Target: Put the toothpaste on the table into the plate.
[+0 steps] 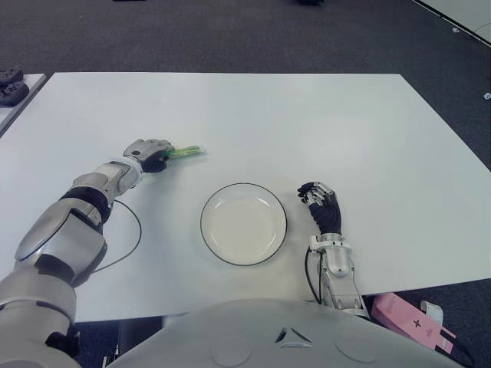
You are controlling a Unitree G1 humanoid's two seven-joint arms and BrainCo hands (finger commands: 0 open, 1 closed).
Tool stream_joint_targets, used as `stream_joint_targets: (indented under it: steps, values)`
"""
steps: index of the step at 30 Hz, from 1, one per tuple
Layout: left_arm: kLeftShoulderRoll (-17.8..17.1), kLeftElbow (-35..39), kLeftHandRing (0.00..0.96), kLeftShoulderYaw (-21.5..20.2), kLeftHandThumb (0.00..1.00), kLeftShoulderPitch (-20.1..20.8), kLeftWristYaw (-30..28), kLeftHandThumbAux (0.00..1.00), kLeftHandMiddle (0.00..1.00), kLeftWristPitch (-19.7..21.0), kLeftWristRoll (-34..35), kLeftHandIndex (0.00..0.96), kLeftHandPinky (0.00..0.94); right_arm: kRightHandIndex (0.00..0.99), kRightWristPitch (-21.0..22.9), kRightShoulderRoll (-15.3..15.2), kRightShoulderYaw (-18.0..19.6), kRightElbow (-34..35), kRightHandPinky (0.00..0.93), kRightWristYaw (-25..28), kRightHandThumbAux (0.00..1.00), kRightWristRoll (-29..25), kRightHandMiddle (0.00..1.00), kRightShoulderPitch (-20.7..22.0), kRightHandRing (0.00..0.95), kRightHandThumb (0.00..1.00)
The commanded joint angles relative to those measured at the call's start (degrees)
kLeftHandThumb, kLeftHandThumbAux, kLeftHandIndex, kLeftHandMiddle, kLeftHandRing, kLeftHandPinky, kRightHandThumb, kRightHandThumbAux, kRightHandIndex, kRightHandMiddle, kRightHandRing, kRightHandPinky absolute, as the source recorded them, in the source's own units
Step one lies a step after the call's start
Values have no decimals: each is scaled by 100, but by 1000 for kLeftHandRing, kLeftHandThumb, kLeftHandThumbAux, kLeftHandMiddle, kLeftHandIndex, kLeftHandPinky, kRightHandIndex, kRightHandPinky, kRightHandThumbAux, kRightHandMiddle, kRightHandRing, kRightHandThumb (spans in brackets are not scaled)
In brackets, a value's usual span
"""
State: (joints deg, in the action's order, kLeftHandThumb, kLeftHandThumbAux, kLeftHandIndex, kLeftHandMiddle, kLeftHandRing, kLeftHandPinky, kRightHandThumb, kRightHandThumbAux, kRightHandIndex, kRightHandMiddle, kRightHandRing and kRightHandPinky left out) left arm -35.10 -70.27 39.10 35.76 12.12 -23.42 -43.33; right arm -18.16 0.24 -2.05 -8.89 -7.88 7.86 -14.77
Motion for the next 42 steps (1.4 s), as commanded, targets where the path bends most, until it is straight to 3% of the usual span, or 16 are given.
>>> stream_joint_targets:
  steps: [1, 15, 16, 18, 21, 30, 42]
  values:
    - [111, -299, 726, 51, 784, -559, -524, 373, 735, 33, -32, 585, 712, 430, -23, -7, 8, -66, 445, 0, 729, 9, 486, 46, 466, 706]
    - [133, -256, 781, -89, 749, -695, -392, 415, 781, 42, 79, 590, 725, 431, 27, 7, 24, -57, 451, 13, 727, -40, 491, 59, 468, 708]
    - [132, -251, 783, -92, 742, -702, -377, 511, 783, 44, 81, 536, 724, 431, 24, 7, 25, -60, 449, 9, 727, -38, 491, 61, 467, 708]
    - [134, -244, 785, -97, 735, -711, -330, 594, 784, 58, 80, 489, 719, 431, 0, 6, 23, -83, 453, -14, 727, -13, 491, 69, 467, 708]
    - [127, -227, 787, -94, 729, -732, -246, 654, 785, 60, 67, 456, 713, 431, -19, 2, 23, -101, 455, -11, 728, -10, 490, 82, 467, 707]
    - [161, -107, 789, -181, 723, -859, 24, 688, 792, 89, 135, 442, 737, 431, 27, 39, 11, -38, 452, -27, 728, -12, 485, 55, 468, 707]
    - [320, 14, 813, -689, 712, -1095, 567, 709, 820, 84, 526, 441, 811, 431, 30, 56, -3, -33, 471, -77, 728, 54, 488, 61, 475, 707]
